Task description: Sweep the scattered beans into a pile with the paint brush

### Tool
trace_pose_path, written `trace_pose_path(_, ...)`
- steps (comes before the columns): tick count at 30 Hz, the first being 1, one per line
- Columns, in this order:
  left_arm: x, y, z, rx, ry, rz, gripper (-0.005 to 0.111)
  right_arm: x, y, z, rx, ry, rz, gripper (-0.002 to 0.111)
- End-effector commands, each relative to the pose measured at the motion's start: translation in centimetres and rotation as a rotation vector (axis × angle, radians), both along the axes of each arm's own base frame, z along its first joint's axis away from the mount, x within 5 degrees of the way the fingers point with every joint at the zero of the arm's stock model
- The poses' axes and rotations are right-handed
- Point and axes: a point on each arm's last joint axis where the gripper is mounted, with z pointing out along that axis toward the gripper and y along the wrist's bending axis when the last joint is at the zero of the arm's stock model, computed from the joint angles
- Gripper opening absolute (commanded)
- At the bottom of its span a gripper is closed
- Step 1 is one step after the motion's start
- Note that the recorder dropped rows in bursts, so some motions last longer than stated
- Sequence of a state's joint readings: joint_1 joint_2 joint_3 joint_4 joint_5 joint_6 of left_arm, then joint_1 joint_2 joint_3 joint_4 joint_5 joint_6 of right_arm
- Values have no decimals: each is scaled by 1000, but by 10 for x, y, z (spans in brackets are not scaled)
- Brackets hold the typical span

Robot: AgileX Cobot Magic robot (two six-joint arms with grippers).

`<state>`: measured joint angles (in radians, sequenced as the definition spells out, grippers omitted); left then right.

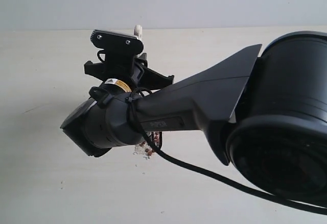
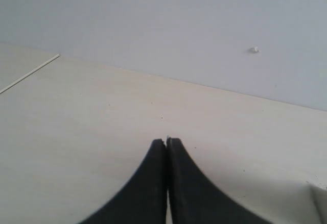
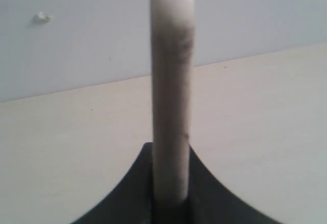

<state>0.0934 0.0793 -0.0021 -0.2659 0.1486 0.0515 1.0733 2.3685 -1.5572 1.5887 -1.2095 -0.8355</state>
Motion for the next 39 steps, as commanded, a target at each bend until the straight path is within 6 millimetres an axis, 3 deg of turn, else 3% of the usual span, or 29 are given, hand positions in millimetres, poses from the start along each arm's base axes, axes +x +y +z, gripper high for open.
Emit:
trace_pose_path(1, 0, 0, 0, -4, -5, 2, 0, -2, -6, -3, -46, 68, -46, 0)
trace_pose_path(7, 0, 0, 0, -4, -5, 2, 0, -2, -7, 27, 12, 37, -44, 0)
trace_pose_path(11, 0, 0, 0, -4, -5, 2, 0, -2, -8, 65, 7, -26, 2, 0)
trace_pose_path(16, 0, 0, 0, -4, -5, 2, 0, -5, 2, 120, -102, -81, 253, 0)
trace_pose_path(21, 0, 0, 0, -4, -5, 2, 0, -10, 6, 156, -408, -132, 575, 0)
trace_pose_path(28, 0, 0, 0, -4, -5, 2, 0, -11, -11, 151, -586, -40, 1314, 0)
trace_pose_path(35, 0, 0, 0, -4, -5, 2, 0, 22, -56, 126, -666, 46, 1631, 0)
trace_pose_path(39, 0, 0, 0, -4, -5, 2, 0, 37, -73, 121, -544, -48, 1752, 0)
